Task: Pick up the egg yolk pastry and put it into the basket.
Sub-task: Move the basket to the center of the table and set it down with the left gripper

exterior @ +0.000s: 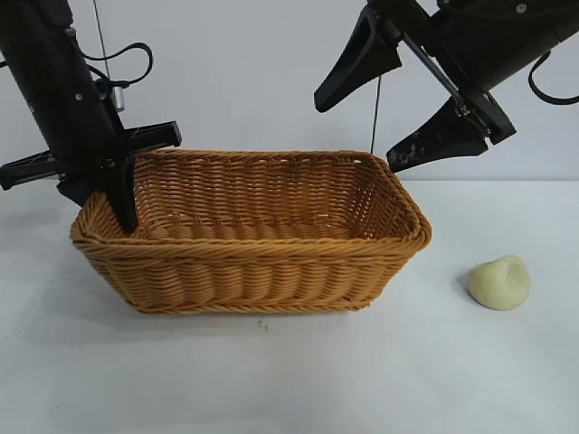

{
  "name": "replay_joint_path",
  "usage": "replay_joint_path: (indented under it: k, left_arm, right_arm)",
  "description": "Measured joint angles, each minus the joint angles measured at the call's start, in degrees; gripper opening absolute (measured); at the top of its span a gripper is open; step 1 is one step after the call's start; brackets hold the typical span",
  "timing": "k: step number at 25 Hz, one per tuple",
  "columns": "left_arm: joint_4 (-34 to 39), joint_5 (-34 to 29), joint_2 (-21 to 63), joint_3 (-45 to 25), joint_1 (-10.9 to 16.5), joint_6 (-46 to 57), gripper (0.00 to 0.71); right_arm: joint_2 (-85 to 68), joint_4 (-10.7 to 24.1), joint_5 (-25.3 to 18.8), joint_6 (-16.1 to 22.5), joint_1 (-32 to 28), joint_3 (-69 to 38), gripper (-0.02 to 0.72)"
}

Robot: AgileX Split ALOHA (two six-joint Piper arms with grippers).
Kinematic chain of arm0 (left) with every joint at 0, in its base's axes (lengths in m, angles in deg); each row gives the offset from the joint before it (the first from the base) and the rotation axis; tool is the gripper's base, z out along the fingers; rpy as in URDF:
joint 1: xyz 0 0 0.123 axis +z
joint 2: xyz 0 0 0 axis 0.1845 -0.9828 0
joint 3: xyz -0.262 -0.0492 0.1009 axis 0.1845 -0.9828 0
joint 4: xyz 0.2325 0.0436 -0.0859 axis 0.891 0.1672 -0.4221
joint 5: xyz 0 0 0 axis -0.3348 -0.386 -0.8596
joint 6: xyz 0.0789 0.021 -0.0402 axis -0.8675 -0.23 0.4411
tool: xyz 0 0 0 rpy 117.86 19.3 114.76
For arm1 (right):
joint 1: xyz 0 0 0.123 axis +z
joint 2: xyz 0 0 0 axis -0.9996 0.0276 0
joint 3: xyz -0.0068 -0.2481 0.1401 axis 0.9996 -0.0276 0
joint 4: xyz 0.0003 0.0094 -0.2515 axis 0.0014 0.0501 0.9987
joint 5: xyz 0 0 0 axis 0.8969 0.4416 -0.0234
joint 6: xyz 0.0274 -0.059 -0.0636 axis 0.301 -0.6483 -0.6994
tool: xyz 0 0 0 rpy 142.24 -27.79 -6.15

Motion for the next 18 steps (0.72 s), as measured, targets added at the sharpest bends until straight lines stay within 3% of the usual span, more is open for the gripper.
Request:
replay_joint_path:
  k: [16, 18]
  left_arm:
    - [-0.42, 2.14, -5.59, -0.14, 0.06, -1.48, 0.138]
    - [-0.42, 1.9, -5.59, -0.14, 0.06, -1.48, 0.19]
  right_arm:
    - [0.0, 0.0, -0.12, 0.0, 0.0, 0.0, 0.642]
    - [0.0, 0.0, -0.16, 0.0, 0.0, 0.0, 0.642]
